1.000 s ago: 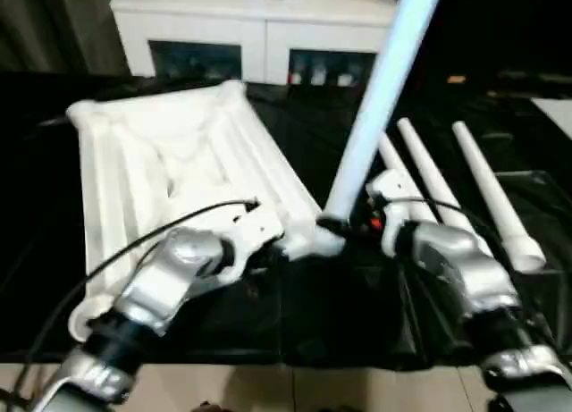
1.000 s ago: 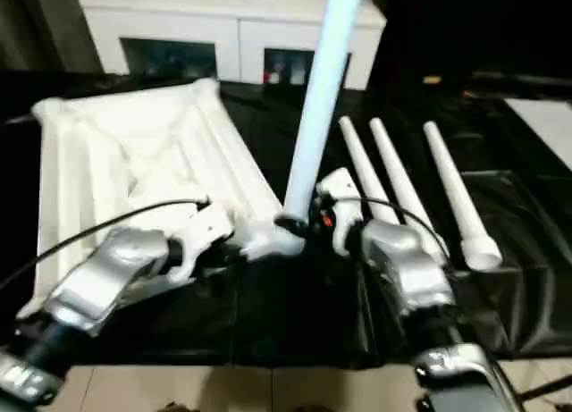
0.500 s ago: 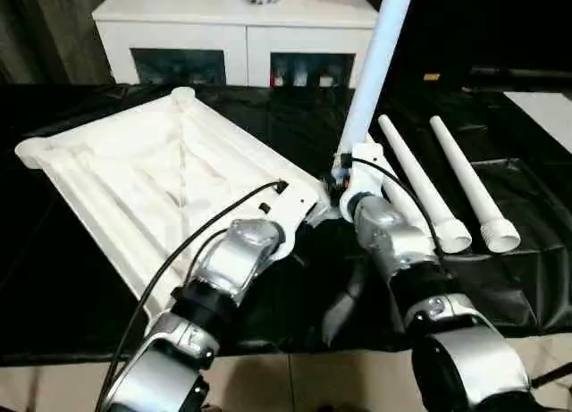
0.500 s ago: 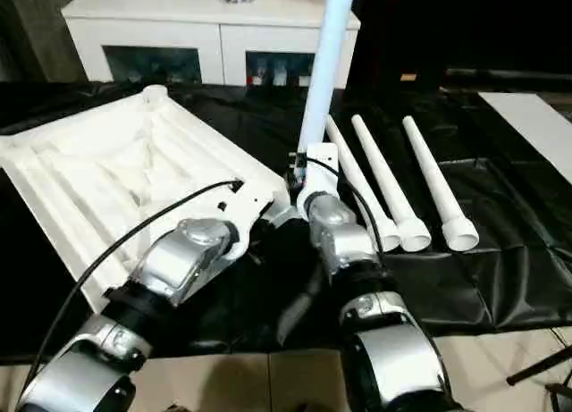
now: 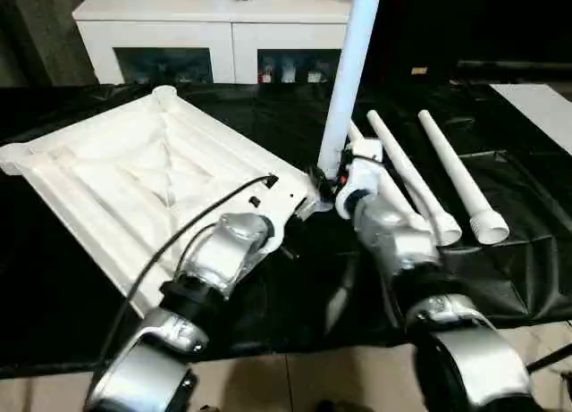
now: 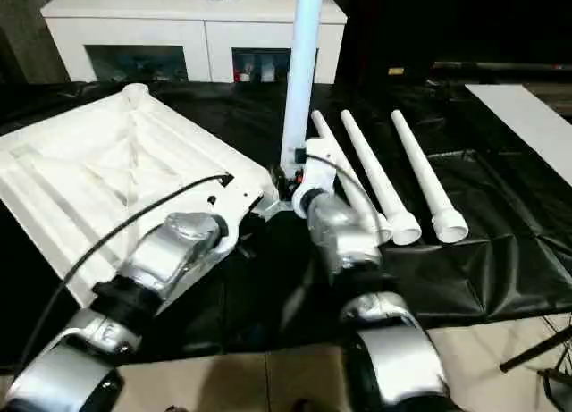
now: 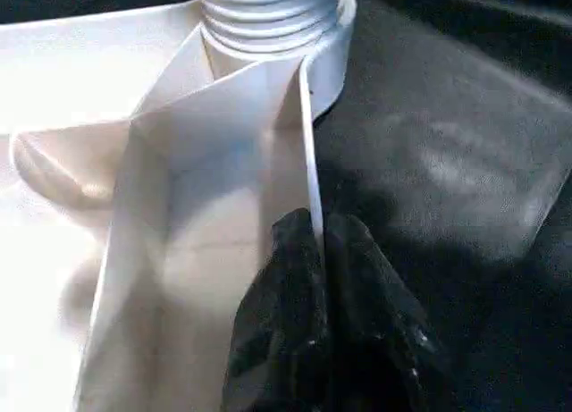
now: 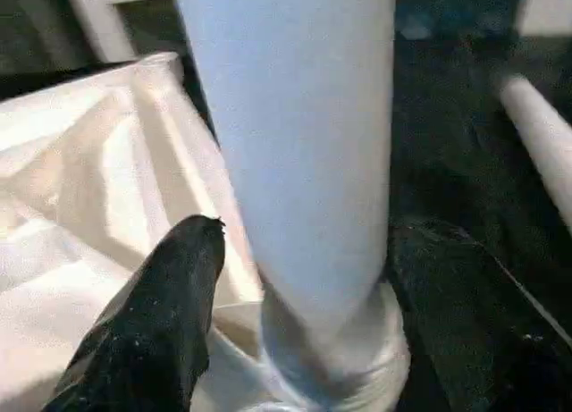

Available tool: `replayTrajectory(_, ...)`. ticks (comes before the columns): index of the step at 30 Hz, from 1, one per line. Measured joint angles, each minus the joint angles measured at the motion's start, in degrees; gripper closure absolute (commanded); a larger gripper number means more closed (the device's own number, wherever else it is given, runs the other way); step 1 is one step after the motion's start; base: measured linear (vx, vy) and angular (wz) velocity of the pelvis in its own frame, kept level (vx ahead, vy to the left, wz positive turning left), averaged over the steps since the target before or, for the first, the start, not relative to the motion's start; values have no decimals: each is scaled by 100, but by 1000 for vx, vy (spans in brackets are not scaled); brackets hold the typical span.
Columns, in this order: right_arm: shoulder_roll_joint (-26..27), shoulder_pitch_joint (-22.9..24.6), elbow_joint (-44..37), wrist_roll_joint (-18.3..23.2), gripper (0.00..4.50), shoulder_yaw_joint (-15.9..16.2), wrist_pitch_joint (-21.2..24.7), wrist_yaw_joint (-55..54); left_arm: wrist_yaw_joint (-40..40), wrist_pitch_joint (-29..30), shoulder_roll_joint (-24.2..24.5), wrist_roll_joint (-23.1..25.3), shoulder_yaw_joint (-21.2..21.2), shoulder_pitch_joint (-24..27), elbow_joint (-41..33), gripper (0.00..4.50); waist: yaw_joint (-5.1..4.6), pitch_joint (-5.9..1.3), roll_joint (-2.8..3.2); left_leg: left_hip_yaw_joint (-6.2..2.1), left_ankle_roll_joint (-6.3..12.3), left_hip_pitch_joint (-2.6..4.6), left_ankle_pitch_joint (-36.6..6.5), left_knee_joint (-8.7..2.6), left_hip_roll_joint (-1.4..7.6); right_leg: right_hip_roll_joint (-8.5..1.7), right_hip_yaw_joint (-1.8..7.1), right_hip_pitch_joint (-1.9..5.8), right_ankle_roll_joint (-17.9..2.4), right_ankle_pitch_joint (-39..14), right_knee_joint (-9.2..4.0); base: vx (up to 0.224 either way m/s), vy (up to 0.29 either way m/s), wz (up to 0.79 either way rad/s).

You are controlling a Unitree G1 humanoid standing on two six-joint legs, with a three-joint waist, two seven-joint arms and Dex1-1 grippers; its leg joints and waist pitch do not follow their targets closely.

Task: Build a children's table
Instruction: Rotate leg to tighten

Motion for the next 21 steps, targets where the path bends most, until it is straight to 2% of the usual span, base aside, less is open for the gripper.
replayTrajectory(3, -708, 614, -1053, -18, 74, 471, 373, 876, -513, -76, 374, -68, -95, 263, -472, 450, 83, -3, 5, 1, -2, 7, 0, -4, 4, 2, 4, 1, -1, 34, 17, 17, -6, 1)
replayTrajectory(5, -1070, 922, -1421, -23, 62, 615, 573, 1236, -814, -83, 578, -164, -113, 398, -707, 450, 136, -4, 7, 4, -3, 10, 0, -7, 4, 3, 12, -2, -4, 36, 39, 58, -17, 4)
replayTrajectory(6, -1473, 1276, -1968, 5, 45, 778, 737, 1637, -1138, -182, 758, -246, -179, 515, -919, 450, 189, -4, 7, 13, -3, 7, 0, -6, 4, 3, 29, -13, -1, 35, 63, 62, -17, 5)
replayTrajectory(7, -1776, 1527, -2291, 47, 37, 838, 848, 1924, -1404, -268, 944, -333, -223, 630, -1082, 450, 226, -5, 7, 17, -3, 15, -2, -8, 2, 5, 50, -13, 1, 33, 86, 70, -17, 7)
replayTrajectory(9, -2117, 1743, -2548, 114, 18, 847, 999, 2257, -1739, -352, 1146, -443, -232, 737, -1230, 450, 241, -8, 13, 23, -4, 21, -8, -25, -2, 13, 77, -16, 19, 21, 100, 68, -18, 8)
replayTrajectory(11, -2233, 1819, -2856, 247, 3, 850, 1114, 2615, -2033, -400, 1339, -474, -238, 798, -1358, 450, 242, -11, 23, 25, -4, 14, -7, -38, 5, 20, 76, -28, 21, 16, 100, 0, 0, 0)
replayTrajectory(14, -2369, 1955, -3209, 418, 3, 859, 1187, 2997, -2448, -421, 1573, -579, -350, 958, -1672, 450, 286, -13, 26, 25, -4, 12, -7, -44, 5, 20, 76, -28, 21, 8, 97, 0, 0, 0)
replayTrajectory(18, -2383, 1955, -3230, 336, 3, 1039, 1139, 3077, -2633, -412, 1601, -610, -501, 979, -1781, 450, 350, -13, 26, 56, -5, 13, -6, -41, 1, 13, 108, -19, 21, 8, 98, 0, 0, 0)
replayTrajectory(21, -2370, 1954, -3206, 151, 3, 1213, 1062, 3045, -2683, -412, 1582, -611, -552, 986, -1808, 450, 355, -12, 24, 72, -5, 12, -6, -37, 1, 11, 125, -16, 31, 2, 97, 0, 0, 0)
